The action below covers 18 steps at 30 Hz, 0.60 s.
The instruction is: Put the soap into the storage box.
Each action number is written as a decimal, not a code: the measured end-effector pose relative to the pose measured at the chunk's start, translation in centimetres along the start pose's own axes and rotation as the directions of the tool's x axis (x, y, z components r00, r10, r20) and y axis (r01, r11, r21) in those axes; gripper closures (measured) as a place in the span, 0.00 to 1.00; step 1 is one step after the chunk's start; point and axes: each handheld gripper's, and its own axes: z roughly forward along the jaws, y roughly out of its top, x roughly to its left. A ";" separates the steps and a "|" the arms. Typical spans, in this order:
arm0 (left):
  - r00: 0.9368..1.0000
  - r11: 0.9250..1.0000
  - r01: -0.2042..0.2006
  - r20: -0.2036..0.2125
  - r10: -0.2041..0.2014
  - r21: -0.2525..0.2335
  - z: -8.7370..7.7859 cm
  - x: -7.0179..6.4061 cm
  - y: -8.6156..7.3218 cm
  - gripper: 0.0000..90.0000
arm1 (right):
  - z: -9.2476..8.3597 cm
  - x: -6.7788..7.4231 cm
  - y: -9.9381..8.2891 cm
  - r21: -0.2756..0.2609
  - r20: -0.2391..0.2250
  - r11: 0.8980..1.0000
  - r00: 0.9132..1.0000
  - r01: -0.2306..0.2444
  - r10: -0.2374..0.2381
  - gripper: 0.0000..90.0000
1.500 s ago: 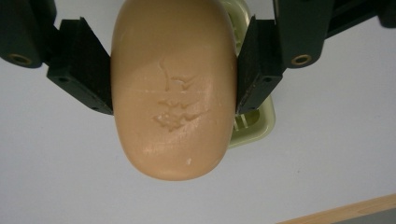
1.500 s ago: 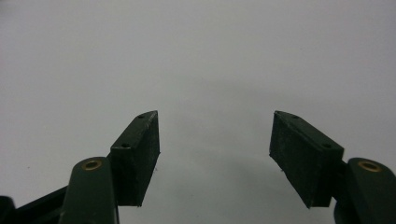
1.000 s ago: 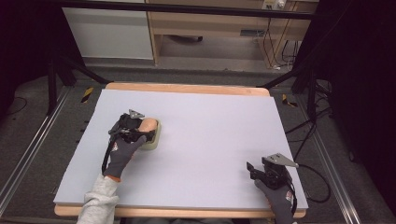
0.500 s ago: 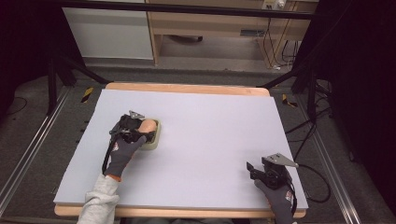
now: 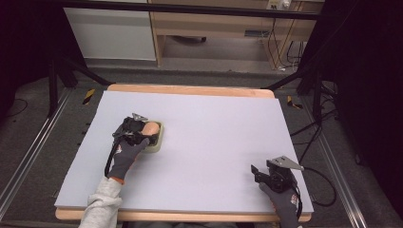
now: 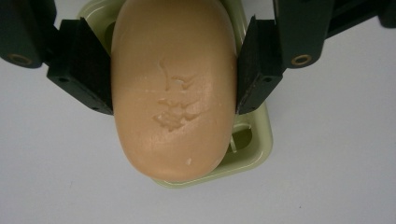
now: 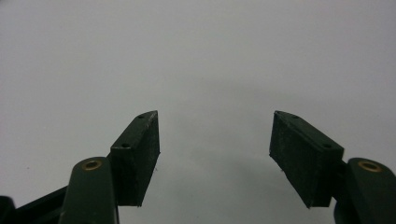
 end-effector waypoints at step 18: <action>1.000 1.000 0.009 0.012 -0.009 0.006 0.8 0.0 -0.1 0.35 | 0.0 0.0 0.0 0.000 0.001 1.000 1.000 -0.005 0.005 0.37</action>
